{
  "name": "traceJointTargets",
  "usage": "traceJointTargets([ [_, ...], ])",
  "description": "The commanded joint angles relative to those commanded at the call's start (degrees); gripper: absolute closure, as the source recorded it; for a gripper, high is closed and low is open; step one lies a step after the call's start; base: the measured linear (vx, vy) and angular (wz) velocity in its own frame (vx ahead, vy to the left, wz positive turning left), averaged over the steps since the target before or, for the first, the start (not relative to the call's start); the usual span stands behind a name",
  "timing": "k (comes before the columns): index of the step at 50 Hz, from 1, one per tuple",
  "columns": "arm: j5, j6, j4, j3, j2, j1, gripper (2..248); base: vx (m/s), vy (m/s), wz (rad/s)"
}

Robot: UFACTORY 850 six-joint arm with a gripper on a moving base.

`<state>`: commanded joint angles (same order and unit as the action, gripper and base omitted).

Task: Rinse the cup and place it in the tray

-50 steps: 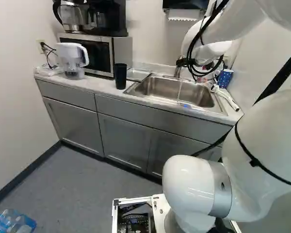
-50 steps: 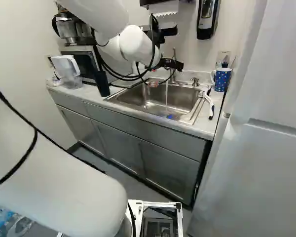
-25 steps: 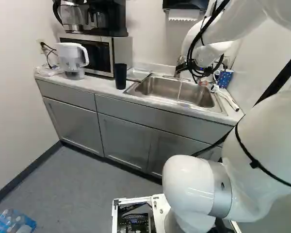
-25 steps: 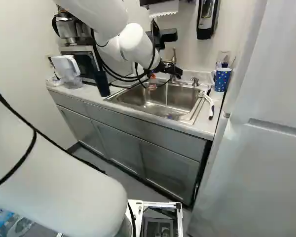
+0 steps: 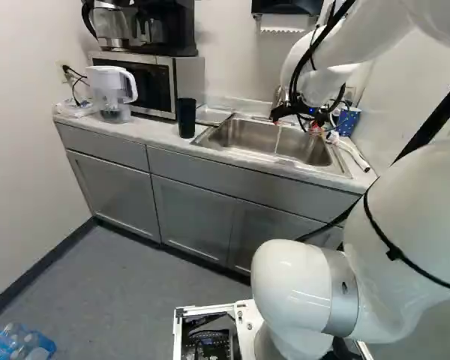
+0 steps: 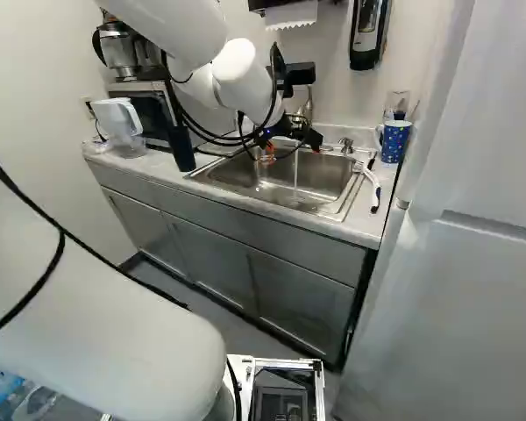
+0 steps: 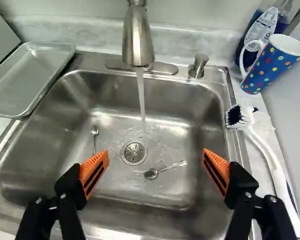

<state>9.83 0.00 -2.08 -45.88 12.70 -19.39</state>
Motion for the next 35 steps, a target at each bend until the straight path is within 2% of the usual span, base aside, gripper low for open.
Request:
traceJointTargets([
  [11,0.0,0.0,0.0,0.4,0.4,0.8,3,0.000,0.000,0.000],
  [35,0.0,0.0,0.0,2.4,2.7,5.4,3,0.000,0.000,0.000],
])
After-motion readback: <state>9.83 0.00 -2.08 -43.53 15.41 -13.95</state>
